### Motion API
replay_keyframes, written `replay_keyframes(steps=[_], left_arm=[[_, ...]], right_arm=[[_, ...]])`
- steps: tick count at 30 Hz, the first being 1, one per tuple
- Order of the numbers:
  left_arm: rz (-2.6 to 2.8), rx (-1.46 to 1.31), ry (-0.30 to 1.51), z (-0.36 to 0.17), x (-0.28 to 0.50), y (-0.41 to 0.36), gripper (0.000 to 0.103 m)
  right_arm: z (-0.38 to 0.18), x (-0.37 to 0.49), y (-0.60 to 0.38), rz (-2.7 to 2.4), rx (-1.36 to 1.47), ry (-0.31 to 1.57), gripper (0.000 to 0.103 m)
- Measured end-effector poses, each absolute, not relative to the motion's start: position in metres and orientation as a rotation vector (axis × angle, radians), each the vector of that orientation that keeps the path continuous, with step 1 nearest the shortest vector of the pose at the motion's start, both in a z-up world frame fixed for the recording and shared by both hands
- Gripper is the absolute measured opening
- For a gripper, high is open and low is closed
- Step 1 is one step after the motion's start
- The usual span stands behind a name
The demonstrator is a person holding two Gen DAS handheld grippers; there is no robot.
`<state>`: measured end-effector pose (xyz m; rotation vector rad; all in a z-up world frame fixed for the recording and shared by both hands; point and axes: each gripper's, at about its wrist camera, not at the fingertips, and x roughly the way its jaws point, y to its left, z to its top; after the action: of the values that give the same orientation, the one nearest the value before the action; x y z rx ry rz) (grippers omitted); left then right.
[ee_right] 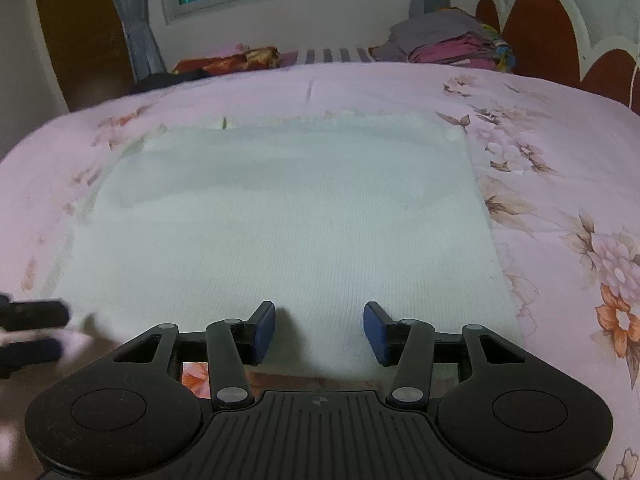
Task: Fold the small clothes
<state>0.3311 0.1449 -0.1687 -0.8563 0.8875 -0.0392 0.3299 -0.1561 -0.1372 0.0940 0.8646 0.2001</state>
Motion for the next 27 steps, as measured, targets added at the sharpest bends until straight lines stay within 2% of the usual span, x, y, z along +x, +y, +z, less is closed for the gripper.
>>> replay_keyframes(steps=[3, 4, 6, 7, 8, 9, 17, 21, 27], left_arm=[[-0.03, -0.909, 0.828, -0.175, 0.343, 0.146, 0.059], [-0.025, -0.92, 0.813, -0.176, 0.346, 0.147, 0.053], [-0.009, -0.949, 0.802, -0.182, 0.354, 0.148, 0.029], [0.003, -0.971, 0.8, -0.186, 0.356, 0.15, 0.022], [0.016, -0.991, 0.797, -0.189, 0.357, 0.152, 0.012], [0.024, -1.001, 0.794, -0.192, 0.36, 0.154, 0.009], [0.058, -0.934, 0.747, -0.186, 0.358, 0.146, 0.007], [0.084, -0.894, 0.714, -0.172, 0.353, 0.137, 0.007], [0.086, -0.655, 0.664, -0.13, 0.362, 0.1, 0.006]], right_arm=[[-0.127, 0.331, -0.153, 0.209, 0.125, 0.852, 0.049], [-0.124, 0.333, -0.151, 0.213, 0.131, 0.851, 0.049], [-0.121, 0.341, -0.147, 0.226, 0.145, 0.851, 0.049], [-0.12, 0.346, -0.144, 0.23, 0.151, 0.85, 0.049], [-0.12, 0.352, -0.142, 0.231, 0.155, 0.849, 0.049], [-0.119, 0.359, -0.138, 0.235, 0.154, 0.847, 0.049], [-0.133, 0.412, -0.113, 0.295, 0.101, 0.836, 0.048], [-0.153, 0.412, -0.098, 0.303, -0.051, 0.818, 0.049], [-0.159, 0.406, -0.102, 0.34, -0.081, 0.786, 0.049]])
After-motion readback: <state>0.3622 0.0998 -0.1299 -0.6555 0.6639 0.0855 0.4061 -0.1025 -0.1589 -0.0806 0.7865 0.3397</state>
